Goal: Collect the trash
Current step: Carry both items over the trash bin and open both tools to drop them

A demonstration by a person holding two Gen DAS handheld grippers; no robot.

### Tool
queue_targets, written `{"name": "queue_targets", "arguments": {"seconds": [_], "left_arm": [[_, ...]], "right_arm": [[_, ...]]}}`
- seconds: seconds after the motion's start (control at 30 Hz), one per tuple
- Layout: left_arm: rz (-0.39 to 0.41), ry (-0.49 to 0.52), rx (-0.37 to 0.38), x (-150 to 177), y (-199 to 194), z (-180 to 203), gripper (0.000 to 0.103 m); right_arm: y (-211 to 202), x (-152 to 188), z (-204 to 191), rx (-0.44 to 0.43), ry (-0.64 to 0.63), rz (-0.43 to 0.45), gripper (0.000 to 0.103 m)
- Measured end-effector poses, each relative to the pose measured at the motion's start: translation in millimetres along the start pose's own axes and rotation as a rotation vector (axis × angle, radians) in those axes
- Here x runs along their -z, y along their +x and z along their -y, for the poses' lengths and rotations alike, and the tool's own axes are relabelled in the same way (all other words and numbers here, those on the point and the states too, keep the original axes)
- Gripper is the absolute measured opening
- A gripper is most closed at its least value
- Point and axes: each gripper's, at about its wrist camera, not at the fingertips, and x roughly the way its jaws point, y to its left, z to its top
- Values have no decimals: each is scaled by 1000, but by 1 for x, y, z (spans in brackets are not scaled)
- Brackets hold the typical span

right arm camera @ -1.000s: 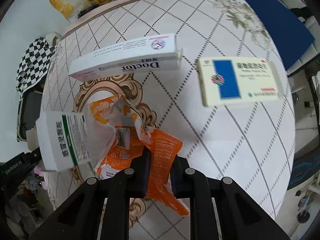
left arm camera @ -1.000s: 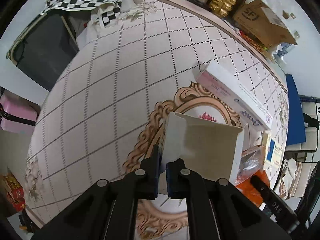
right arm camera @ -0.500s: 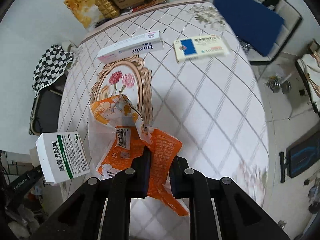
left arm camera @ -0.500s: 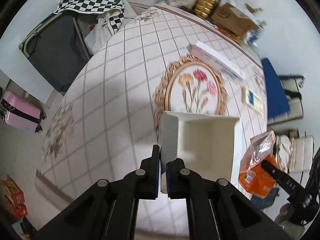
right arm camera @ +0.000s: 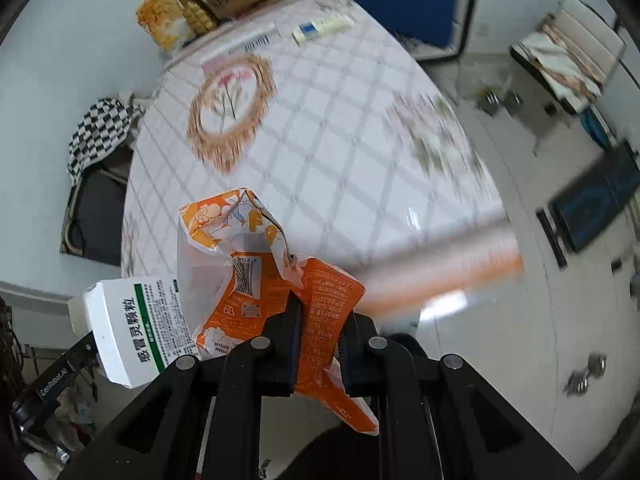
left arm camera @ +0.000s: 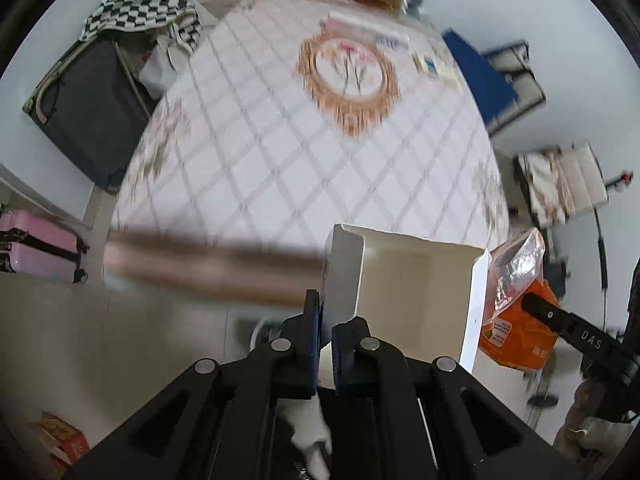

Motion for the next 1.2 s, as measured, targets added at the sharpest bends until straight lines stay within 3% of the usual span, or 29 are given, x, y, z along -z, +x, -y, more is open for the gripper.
{"name": "queue_targets", "arguments": {"seconds": [0.2, 0.4, 0.63, 0.8, 1.07, 1.13, 1.17, 1.2], "left_arm": [[-107, 38, -38, 66, 35, -9, 3], [-217, 45, -94, 113, 107, -23, 3], [-308, 50, -125, 144, 229, -41, 3], [-378, -1, -121, 159, 327, -66, 4], [-436, 5, -113, 175, 436, -90, 9], [-441, 12, -110, 177, 449, -96, 14], [-439, 10, -110, 177, 452, -97, 26], [-429, 5, -108, 177, 454, -99, 52]], "right_arm": [[17, 91, 24, 36, 14, -94, 16], [85, 145, 52, 81, 36, -228, 16], [207, 192, 83, 121, 48, -337, 16], [311, 222, 111, 114, 112, -408, 16], [445, 248, 132, 102, 138, -483, 18], [467, 249, 133, 94, 132, -497, 20], [475, 250, 134, 83, 139, -500, 22], [483, 252, 135, 61, 145, -509, 27]]}}
